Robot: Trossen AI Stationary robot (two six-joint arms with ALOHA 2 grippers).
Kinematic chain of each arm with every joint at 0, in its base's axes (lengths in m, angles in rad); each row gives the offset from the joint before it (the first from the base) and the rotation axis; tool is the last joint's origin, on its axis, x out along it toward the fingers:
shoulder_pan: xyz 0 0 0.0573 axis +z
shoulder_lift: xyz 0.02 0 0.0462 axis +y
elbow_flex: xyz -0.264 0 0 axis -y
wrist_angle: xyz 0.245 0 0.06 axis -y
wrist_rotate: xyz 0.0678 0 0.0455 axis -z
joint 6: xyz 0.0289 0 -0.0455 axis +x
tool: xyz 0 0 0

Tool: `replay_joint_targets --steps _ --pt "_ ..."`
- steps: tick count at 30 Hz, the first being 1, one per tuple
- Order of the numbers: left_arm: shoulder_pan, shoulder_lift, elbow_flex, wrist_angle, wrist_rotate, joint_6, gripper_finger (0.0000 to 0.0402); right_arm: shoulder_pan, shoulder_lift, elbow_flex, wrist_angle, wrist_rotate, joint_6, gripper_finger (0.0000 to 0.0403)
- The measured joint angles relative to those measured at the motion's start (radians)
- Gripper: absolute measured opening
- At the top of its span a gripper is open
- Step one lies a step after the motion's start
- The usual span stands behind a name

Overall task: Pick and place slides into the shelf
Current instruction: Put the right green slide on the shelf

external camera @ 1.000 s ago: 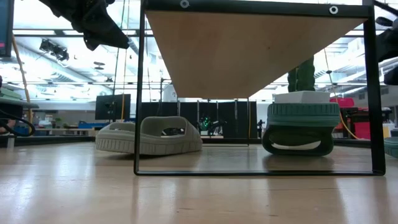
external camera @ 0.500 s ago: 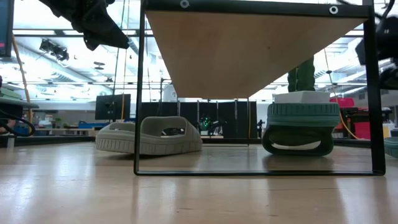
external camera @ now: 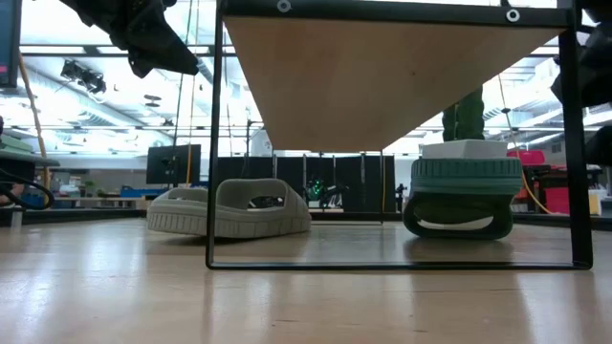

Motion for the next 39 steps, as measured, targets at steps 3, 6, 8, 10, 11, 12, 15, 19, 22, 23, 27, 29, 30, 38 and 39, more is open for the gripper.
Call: replay_joint_targets --steps 3,6,8,10,11,12,15,19,22,23,27,29,30,38,39 --pt "0.0 0.0 0.0 0.0 0.0 0.0 0.0099 -0.012 0.0 0.0 0.045 -0.033 -0.002 0.017" --pt "0.0 0.0 0.0 0.0 -0.001 0.0 0.0098 -0.019 0.0 0.0 0.069 -0.043 -0.012 0.017" --pt "0.0 0.0 0.0 0.0 -0.001 0.0 0.0099 -0.025 0.0 0.0 0.069 -0.051 -0.02 0.017" --pt "0.0 0.0 0.0 0.0 -0.001 0.0 0.0098 -0.032 0.0 0.0 0.07 -0.072 -0.026 0.017" --pt "0.0 0.0 0.0 0.0 -0.001 0.0 0.0097 -0.033 0.0 0.0 0.069 -0.087 -0.027 0.017" --pt "0.0 0.0 0.0 0.0 -0.001 0.0 0.0096 -0.033 0.0 0.0 0.07 -0.102 -0.027 0.017" --pt "0.0 0.0 0.0 0.0 -0.001 0.0 0.0094 -0.036 0.0 0.0 0.069 -0.156 -0.034 0.0168" --pt "0.0 0.0 0.0 0.0 -0.001 0.0 0.0096 -0.036 0.0 0.0 0.09 -0.225 -0.035 0.0163" --pt "0.0 0.0 0.0 0.0 -0.001 0.0 0.0094 -0.036 0.0 0.0 0.121 -0.282 -0.027 0.0159" --pt "0.0 0.0 0.0 0.0 -0.001 0.0 0.0093 -0.036 0.0 0.0 0.131 -0.297 -0.02 0.0158" --pt "0.0 0.0 0.0 0.0 -0.001 0.0 0.0089 -0.035 0.0 0.0 0.181 -0.355 0.007 0.0152" --pt "0.0 0.0 0.0 0.0 -0.001 0.0 0.009 -0.035 0.0 0.0 0.208 -0.371 0.01 0.0148" --pt "0.0 0.0 0.0 0.0 -0.001 0.0 0.0091 -0.035 0.0 0.0 0.219 -0.376 0.01 0.0146" --pt "0.0 0.0 0.0 0.0 -0.001 0.0 0.0083 -0.035 0.0 0.0 0.23 -0.361 0.008 0.0102" --pt "0.0 0.0 0.0 0.0 -0.001 0.0 0.0083 -0.035 0.0 0.0 0.23 -0.361 0.007 0.0091"
